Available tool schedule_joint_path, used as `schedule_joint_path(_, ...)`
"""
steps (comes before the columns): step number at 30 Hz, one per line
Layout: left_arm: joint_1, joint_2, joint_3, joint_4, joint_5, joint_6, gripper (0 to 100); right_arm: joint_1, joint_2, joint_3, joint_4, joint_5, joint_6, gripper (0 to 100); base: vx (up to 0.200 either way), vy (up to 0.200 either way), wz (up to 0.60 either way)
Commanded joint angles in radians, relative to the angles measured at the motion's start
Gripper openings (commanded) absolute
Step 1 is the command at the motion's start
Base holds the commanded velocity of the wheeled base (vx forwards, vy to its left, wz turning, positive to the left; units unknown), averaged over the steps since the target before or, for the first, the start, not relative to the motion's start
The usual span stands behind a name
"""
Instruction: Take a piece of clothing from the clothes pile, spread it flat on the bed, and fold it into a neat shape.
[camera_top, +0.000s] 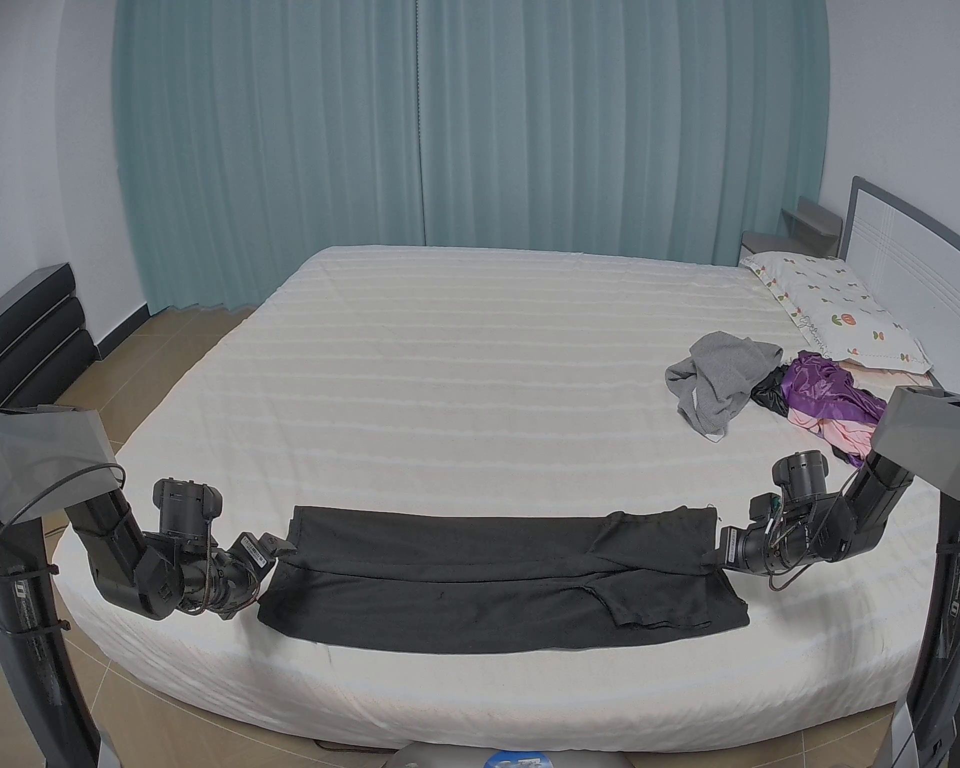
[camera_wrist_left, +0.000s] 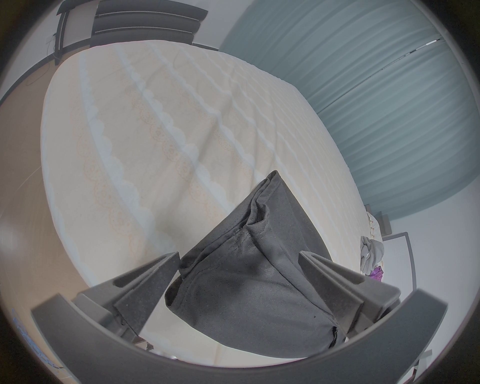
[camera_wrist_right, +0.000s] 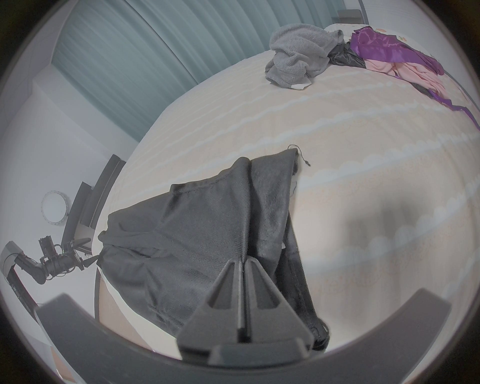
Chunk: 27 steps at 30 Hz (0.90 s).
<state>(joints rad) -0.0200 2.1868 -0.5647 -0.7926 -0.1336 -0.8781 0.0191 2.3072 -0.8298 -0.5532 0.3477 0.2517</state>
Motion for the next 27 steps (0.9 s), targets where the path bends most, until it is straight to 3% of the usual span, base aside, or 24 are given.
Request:
schedule_joint_path(1,0.000,0.002,-0.001,-0.001,0.000,-0.001,100,0.001,-0.014,0.011,0.002,-0.001,-0.003,0,0.000,0.000,0.00)
schedule_joint_path(6,0.002,0.001,-0.004,-0.001,0.000,-0.001,100,0.001,-0.015,0.017,0.007,-0.001,-0.005,0,0.000,0.000,0.00)
schedule_joint_path(7,0.003,0.001,-0.007,-0.001,0.000,-0.001,100,0.001,-0.014,0.018,0.002,-0.001,-0.005,100,0.000,0.000,0.00)
schedule_joint_path(20,0.002,0.001,-0.121,0.013,0.009,0.005,100,0.007,-0.118,0.093,-0.060,0.027,0.221,100,0.000,0.000,0.00)
schedule_joint_path(27,-0.001,0.116,-0.402,0.133,0.009,0.021,100,0.002,-0.101,0.175,-0.240,0.025,0.363,100,0.000,0.000,0.00)
